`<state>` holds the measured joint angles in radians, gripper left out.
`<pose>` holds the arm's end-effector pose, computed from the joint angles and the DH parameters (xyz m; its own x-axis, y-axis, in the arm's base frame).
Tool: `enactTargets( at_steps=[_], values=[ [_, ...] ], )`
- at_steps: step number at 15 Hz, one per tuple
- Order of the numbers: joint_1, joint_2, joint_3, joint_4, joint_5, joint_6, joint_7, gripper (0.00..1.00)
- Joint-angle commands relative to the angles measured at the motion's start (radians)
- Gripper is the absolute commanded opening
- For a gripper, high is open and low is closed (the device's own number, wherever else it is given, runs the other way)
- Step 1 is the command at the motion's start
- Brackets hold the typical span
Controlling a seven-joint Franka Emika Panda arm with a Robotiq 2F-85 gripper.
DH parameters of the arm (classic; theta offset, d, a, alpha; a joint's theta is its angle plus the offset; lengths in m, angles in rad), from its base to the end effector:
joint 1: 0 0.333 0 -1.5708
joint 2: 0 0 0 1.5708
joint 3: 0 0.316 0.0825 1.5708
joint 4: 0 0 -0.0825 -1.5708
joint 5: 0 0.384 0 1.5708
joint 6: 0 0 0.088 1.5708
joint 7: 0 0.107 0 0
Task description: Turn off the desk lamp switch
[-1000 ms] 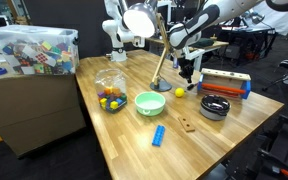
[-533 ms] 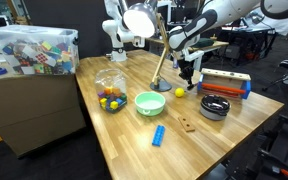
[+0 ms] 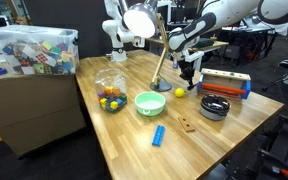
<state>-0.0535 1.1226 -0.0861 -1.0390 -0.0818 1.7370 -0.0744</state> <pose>0.7168 -0.0895 0.1190 0.9069 -0.0273 -0.4205 0.0230 -0.9932 0.1140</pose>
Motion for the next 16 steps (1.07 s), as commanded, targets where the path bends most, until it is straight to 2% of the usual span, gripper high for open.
enactTargets(
  at_steps=[1,8,16],
  values=[
    [-0.006,0.040,0.006,0.072,-0.013,-0.056,0.000,0.00],
    [-0.017,0.062,0.016,0.103,0.008,-0.083,0.011,0.00],
    [-0.066,0.027,0.016,0.054,0.129,-0.065,0.051,0.00]
  ],
)
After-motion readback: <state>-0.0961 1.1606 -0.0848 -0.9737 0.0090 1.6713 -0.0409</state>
